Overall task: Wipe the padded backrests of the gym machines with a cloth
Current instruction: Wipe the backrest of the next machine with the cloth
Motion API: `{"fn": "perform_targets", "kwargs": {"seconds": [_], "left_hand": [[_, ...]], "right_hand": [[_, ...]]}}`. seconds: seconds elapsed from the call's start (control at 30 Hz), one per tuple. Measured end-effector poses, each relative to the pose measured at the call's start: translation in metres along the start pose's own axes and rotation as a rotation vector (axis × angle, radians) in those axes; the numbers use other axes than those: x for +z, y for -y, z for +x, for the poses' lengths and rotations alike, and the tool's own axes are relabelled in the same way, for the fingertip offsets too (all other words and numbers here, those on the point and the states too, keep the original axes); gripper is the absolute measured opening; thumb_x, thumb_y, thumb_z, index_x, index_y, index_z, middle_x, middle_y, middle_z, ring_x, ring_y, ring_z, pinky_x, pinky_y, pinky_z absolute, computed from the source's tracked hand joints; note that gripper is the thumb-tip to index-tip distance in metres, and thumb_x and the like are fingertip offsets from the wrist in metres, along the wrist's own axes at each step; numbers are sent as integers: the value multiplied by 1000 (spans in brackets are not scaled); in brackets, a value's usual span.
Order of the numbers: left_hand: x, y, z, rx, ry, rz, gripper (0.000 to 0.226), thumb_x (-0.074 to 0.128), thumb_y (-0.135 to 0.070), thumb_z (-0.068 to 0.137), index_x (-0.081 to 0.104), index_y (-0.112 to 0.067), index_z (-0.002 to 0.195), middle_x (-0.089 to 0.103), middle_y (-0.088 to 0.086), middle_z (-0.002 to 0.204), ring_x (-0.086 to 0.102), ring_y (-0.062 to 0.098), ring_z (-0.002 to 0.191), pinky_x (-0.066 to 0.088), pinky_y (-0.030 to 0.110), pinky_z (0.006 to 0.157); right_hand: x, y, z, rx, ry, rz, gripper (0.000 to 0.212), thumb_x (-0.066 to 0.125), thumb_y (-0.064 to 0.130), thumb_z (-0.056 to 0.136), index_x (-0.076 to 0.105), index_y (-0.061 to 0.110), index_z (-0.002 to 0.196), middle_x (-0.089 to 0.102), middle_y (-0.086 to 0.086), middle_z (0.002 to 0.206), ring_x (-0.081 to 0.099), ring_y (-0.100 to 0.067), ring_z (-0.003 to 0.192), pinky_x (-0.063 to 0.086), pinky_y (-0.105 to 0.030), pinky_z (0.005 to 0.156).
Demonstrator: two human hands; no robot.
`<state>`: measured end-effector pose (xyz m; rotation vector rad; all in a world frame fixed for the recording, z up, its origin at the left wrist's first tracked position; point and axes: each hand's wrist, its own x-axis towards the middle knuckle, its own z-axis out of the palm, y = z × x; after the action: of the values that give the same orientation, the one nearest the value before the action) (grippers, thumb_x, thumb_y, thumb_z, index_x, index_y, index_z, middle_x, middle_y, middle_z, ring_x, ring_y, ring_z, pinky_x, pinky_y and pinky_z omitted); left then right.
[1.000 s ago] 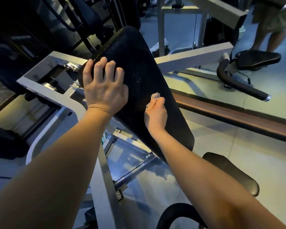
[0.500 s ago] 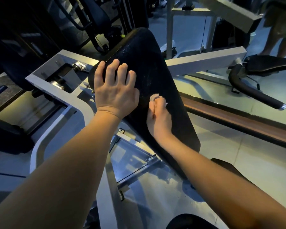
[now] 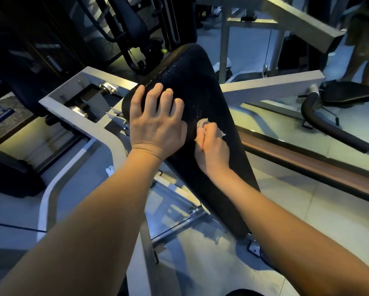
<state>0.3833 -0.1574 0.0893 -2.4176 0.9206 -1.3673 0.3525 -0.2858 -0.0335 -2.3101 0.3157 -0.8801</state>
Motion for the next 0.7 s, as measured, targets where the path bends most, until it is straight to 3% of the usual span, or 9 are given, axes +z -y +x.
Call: {"fn": "perform_targets", "kwargs": {"seconds": [0.07,0.17,0.23,0.3,0.37,0.47,0.53,0.63,0.7], "left_hand": [[-1,0,0,-2,17,-10,36,36,-29,91,63,-10,106,65,11,122,54,36,125,33,56,113],[-1,0,0,0,24,-17,32,44,-29,89,64,-10,107,65,12,122,54,37,126,31,56,113],[0,0,0,-1,15,-24,31,46,-28,89,65,-10,106,65,12,121,54,36,125,31,56,114],[0,0,-1,-3,-2,-26,32,43,-29,89,65,-11,105,66,11,120,55,36,125,31,55,114],[1,0,-1,-1,-3,-26,32,45,-29,88,65,-11,105,66,11,121,55,36,125,30,55,115],[0,1,-1,-1,18,-25,33,48,-31,88,65,-11,108,65,11,122,53,35,126,29,55,116],[-1,0,-1,-7,25,-20,33,45,-31,89,64,-11,107,65,11,122,54,35,126,30,55,115],[-1,-1,1,-14,28,3,33,43,-31,90,64,-12,106,66,10,121,55,35,125,31,55,114],[-1,-2,1,-12,33,26,33,45,-32,89,64,-12,106,66,9,121,55,34,125,32,54,114]], "right_hand": [[-5,-4,37,13,0,-23,39,30,38,108,50,5,107,68,-15,85,69,-36,75,39,-31,54],[-11,-6,95,241,-4,-2,37,24,41,110,43,9,116,68,-8,87,69,-33,80,46,-36,57],[-3,-8,99,307,-73,31,35,24,39,110,43,10,113,68,-8,85,69,-31,80,41,-30,51],[2,-6,78,269,-92,105,29,29,34,110,45,10,109,63,-7,86,67,-26,81,31,-17,50],[2,-6,47,131,-45,140,25,34,26,110,48,6,112,54,-4,90,62,-20,83,34,-15,61],[1,-17,28,22,-7,156,27,37,27,107,50,3,109,55,-14,103,50,-27,97,40,-39,83],[5,-24,40,51,-31,125,30,35,30,106,49,4,113,48,-19,116,41,-28,106,37,-45,96],[11,-27,65,108,-70,151,30,37,28,106,49,3,117,47,-19,121,42,-31,111,39,-51,97],[13,-23,74,248,-123,183,30,36,30,107,50,5,116,50,-18,121,44,-30,111,40,-51,96]]}}
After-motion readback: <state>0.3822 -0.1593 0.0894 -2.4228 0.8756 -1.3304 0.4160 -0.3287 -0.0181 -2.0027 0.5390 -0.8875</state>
